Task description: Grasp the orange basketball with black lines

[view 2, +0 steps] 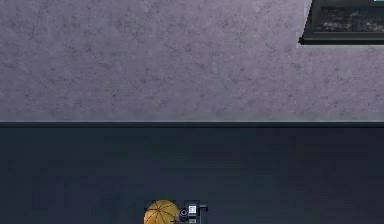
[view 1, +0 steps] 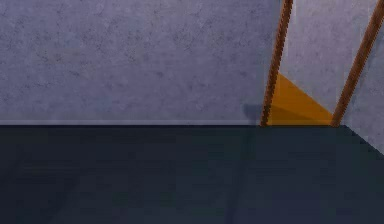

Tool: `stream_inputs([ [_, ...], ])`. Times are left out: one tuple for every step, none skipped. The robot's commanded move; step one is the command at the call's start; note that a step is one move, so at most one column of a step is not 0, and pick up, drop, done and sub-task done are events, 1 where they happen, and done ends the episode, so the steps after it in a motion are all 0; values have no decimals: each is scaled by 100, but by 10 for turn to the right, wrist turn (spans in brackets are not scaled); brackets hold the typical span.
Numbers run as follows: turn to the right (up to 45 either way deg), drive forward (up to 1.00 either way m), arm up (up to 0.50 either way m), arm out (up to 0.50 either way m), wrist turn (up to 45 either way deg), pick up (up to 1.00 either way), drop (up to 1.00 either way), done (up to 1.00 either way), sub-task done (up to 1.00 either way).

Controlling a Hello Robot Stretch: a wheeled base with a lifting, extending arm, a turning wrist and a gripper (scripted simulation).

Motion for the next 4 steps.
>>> stream_inputs([
  [0, 0, 0, 0, 450, 0, 0, 0, 0],
  [0, 0, 0, 0, 450, 0, 0, 0, 0],
  [0, 0, 0, 0, 390, 0, 0, 0, 0],
  [0, 0, -30, 0, 0, 0, 0, 0, 0],
])
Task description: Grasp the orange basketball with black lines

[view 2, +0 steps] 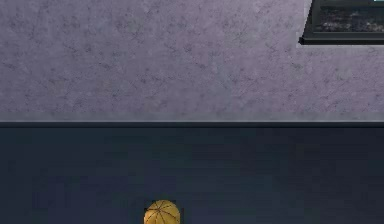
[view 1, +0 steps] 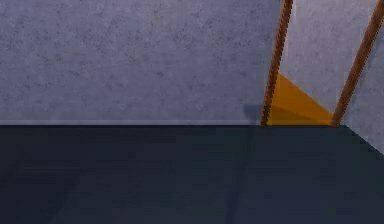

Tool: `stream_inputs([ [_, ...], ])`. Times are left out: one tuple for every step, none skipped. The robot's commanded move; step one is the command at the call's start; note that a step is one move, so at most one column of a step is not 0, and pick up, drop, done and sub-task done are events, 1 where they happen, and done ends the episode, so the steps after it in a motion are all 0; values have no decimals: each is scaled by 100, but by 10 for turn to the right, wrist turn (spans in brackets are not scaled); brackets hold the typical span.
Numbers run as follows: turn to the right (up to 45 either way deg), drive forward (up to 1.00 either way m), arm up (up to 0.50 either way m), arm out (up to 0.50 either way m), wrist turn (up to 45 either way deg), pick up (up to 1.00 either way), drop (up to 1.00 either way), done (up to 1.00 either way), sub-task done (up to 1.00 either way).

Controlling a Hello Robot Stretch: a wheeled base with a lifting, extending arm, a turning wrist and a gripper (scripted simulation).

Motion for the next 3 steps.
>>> stream_inputs([
  [0, 0, 0, 0, 0, 100, 0, 0, 0],
  [0, 0, 10, 0, 0, 0, 0, 0, 0],
  [0, 0, 0, 0, 0, 0, 0, 100, 0],
])
